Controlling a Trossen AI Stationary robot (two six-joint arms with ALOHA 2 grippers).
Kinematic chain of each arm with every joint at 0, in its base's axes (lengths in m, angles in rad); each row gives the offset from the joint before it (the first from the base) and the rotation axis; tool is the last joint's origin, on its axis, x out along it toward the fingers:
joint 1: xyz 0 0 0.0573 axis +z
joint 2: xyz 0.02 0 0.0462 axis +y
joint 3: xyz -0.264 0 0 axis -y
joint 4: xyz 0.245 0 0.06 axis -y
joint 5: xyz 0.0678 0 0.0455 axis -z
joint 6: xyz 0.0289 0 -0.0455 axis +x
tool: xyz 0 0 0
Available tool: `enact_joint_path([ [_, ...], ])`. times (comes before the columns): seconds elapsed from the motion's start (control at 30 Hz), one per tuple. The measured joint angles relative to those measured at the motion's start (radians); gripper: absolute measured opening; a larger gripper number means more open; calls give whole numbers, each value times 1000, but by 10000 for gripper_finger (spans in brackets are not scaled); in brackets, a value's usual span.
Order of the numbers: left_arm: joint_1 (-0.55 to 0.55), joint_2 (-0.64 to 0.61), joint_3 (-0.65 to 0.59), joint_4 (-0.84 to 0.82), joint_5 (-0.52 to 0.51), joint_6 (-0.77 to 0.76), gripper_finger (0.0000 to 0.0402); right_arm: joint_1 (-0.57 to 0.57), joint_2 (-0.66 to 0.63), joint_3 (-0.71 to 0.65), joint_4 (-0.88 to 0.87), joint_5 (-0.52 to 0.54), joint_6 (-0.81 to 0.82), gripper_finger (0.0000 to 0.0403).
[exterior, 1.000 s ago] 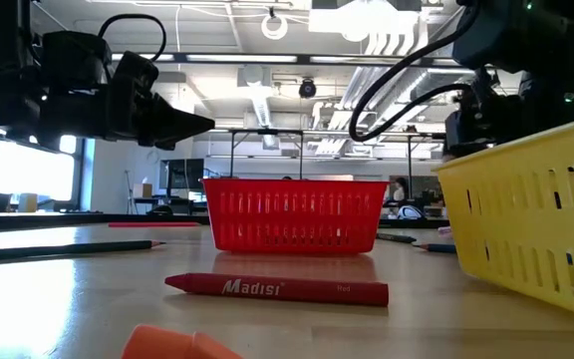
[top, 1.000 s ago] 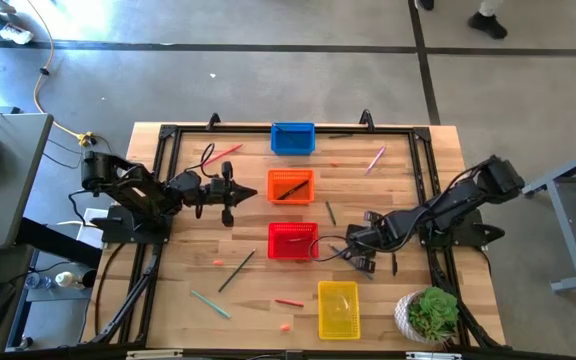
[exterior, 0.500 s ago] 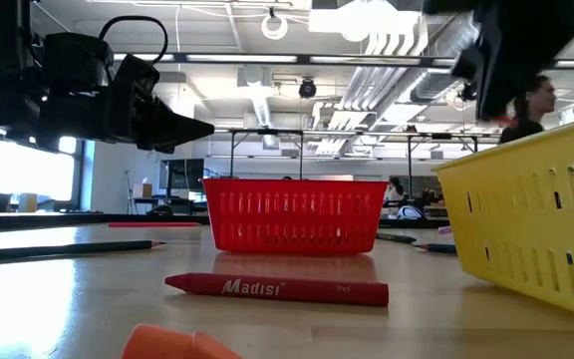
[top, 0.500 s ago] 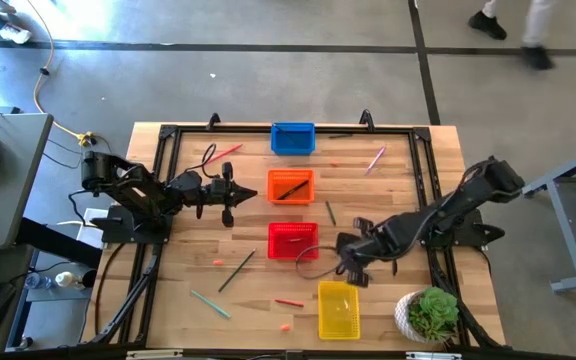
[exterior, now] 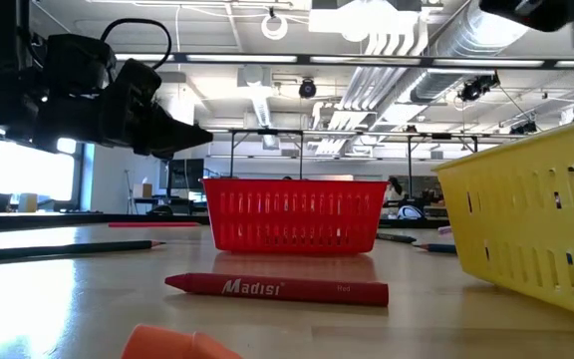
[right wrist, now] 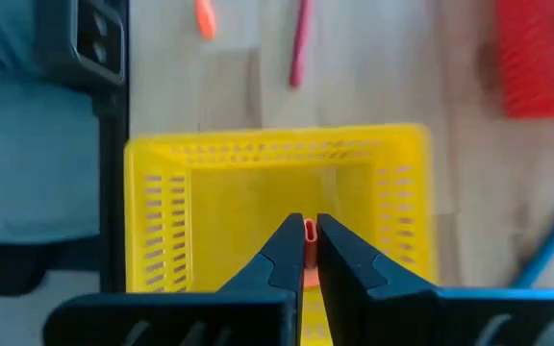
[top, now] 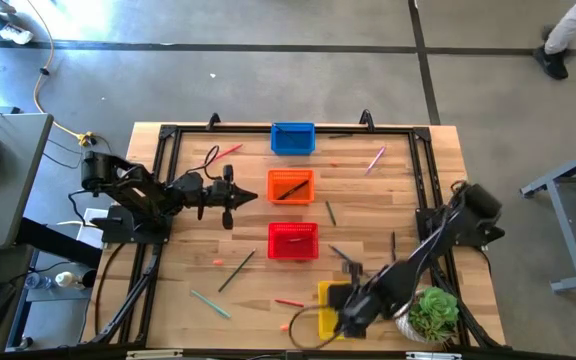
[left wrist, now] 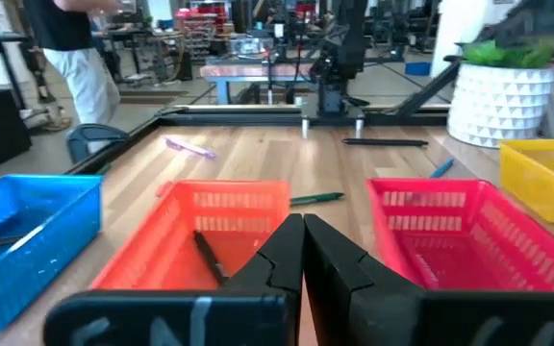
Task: Sort crayons/erasers/pens/pencils in bins
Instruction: Put the orange eraser into the yellow bin
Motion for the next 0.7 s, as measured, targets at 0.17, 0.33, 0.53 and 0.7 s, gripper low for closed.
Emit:
enact_joint_path([
  [0.17, -41, 0, 0, -3, 0, 6, 0, 23, 161, 147, -115, -8, 22, 12],
  [0.33, -84, 0, 0, -4, -12, 7, 0, 14, 247, 196, -148, 0, 22, 12],
  [0.53, -134, 0, 0, -14, -81, 8, 0, -8, 278, 163, -131, 24, 38, 12],
  [0.7, -168, 0, 0, -29, -127, 8, 0, -7, 278, 146, -123, 38, 71, 12],
])
